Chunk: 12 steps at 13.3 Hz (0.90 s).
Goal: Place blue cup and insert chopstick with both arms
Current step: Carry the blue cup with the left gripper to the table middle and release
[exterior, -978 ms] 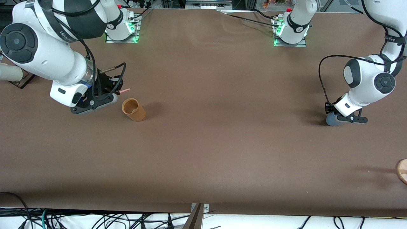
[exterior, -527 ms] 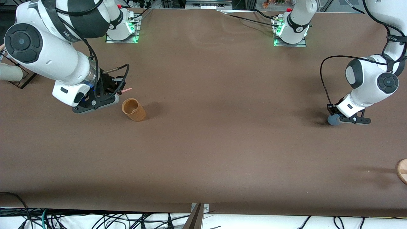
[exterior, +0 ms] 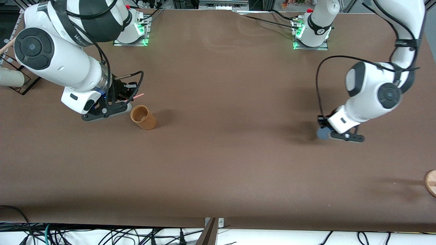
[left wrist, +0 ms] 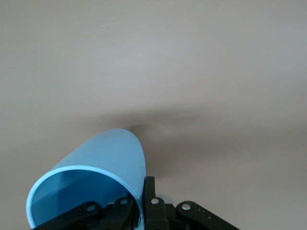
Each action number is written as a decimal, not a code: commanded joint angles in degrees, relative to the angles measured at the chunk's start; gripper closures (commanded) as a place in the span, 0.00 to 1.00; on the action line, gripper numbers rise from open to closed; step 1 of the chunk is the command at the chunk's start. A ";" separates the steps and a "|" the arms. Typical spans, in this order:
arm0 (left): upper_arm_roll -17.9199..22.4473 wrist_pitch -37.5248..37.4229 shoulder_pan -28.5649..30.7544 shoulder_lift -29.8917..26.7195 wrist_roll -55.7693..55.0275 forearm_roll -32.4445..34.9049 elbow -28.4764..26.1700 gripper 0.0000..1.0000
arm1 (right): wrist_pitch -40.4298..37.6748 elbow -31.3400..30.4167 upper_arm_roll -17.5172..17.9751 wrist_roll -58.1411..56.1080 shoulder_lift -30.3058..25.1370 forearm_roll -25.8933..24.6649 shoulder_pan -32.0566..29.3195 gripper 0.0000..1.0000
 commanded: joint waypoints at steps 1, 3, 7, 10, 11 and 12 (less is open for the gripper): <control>-6.42 -1.34 -2.47 2.76 -14.87 -0.36 3.75 1.00 | -1.52 1.92 0.18 1.63 0.49 -0.53 0.52 1.00; -8.98 -1.34 -6.07 6.26 -26.05 -0.27 6.99 1.00 | -1.52 1.83 0.18 1.63 0.49 -0.62 0.69 1.00; -9.08 -1.69 -16.79 14.87 -41.79 -0.27 16.74 1.00 | -1.60 1.74 0.18 1.72 0.40 -0.62 0.70 1.00; -7.94 -7.65 -23.39 22.96 -51.73 2.19 28.77 1.00 | -1.52 1.83 0.18 1.81 0.49 -0.62 0.70 1.00; -7.85 -8.63 -24.62 25.07 -53.94 2.19 31.33 1.00 | -1.43 1.75 0.18 1.81 0.49 -0.62 0.78 1.00; -7.76 -8.64 -25.42 26.31 -55.27 2.80 32.23 1.00 | -1.52 1.74 0.18 1.81 0.49 -0.62 0.87 1.00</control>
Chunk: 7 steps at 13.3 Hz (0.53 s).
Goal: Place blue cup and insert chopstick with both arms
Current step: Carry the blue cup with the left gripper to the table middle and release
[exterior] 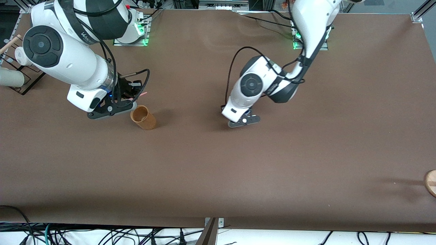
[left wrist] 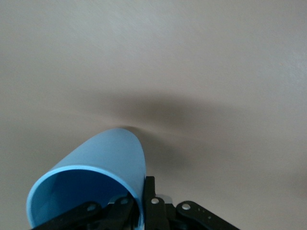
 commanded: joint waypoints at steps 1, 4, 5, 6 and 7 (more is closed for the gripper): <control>1.05 -3.28 -2.37 6.06 -4.61 3.13 8.13 1.00 | -1.46 1.78 0.14 0.89 0.40 -0.60 0.13 1.00; 1.05 -2.40 -3.25 8.35 -7.69 5.52 8.75 1.00 | -1.46 1.69 0.14 2.90 0.22 -0.69 0.21 1.00; 1.05 -1.70 -3.25 8.53 -7.78 5.52 8.93 1.00 | -1.46 1.69 0.23 2.99 0.31 -0.69 0.30 1.00; 1.05 -1.61 -3.25 8.62 -7.78 5.52 9.02 1.00 | -1.46 1.69 0.23 2.91 0.22 -0.61 0.48 1.00; 1.13 -1.69 -3.17 8.53 -7.78 5.52 9.11 0.98 | -1.46 1.69 0.23 3.00 0.31 -0.60 0.48 1.00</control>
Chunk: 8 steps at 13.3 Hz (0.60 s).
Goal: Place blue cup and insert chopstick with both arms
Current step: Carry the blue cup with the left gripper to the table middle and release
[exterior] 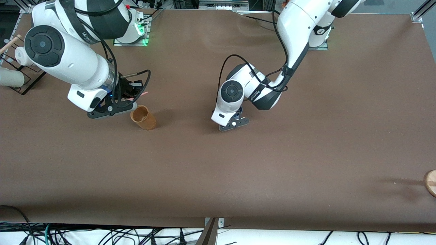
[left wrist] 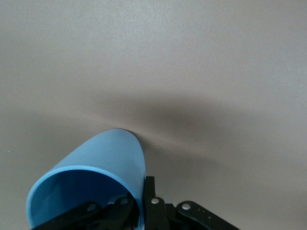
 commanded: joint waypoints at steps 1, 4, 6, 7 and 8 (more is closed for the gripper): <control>0.87 -0.05 -0.81 1.82 -1.20 1.32 2.75 0.80 | -1.43 1.67 0.21 1.23 0.22 -0.60 0.16 1.00; 0.87 -0.66 -0.28 0.95 -0.68 1.06 2.84 0.00 | -1.08 1.67 0.21 2.45 0.49 -0.52 0.86 1.00; 0.78 -2.32 0.24 -0.02 -0.59 0.01 3.01 0.00 | -0.55 1.67 0.21 6.49 1.10 -0.60 2.35 1.00; 0.69 -4.07 0.59 -1.15 -0.24 -0.43 3.10 0.00 | 0.84 1.67 0.21 8.42 1.45 -0.60 3.14 1.00; 0.69 -5.74 0.95 -2.38 0.37 -0.44 3.10 0.00 | 2.60 1.67 0.21 10.44 1.89 -0.34 3.32 1.00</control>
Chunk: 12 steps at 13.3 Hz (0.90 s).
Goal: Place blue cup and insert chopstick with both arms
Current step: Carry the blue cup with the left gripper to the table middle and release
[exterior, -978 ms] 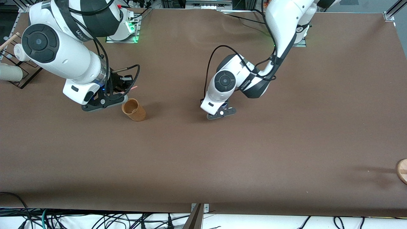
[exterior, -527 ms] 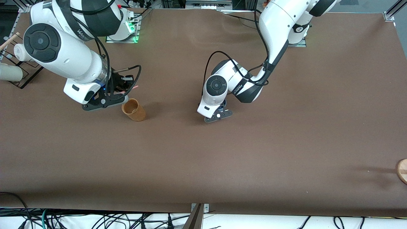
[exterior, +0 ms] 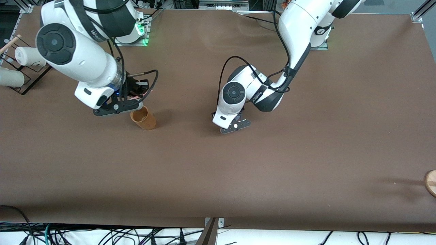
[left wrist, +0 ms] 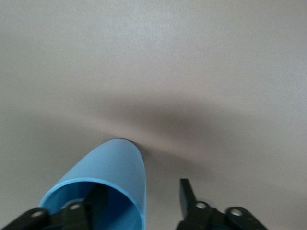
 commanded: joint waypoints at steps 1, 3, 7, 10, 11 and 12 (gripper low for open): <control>0.01 -5.91 1.24 -3.72 2.16 -0.50 0.81 0.00 | 3.52 1.67 0.11 5.44 1.62 -0.25 1.58 1.00; 0.18 -10.30 2.83 -7.32 8.12 -0.24 0.73 0.00 | 8.44 1.67 0.11 8.17 2.49 -0.08 2.46 1.00; 0.79 -19.62 10.46 -15.84 21.99 0.81 0.64 0.00 | 18.01 1.76 0.11 16.51 4.78 0.19 5.27 1.00; 4.82 -23.15 14.42 -22.87 35.02 0.82 0.64 0.00 | 24.88 1.76 0.20 25.03 6.71 0.36 8.34 1.00; 5.97 -24.37 16.61 -24.72 36.96 -0.05 0.64 0.00 | 26.72 1.76 0.81 28.19 7.59 0.80 8.96 1.00; 6.33 -25.34 19.07 -26.31 39.16 -0.41 0.72 0.00 | 28.22 1.76 2.03 31.79 8.29 1.76 9.32 1.00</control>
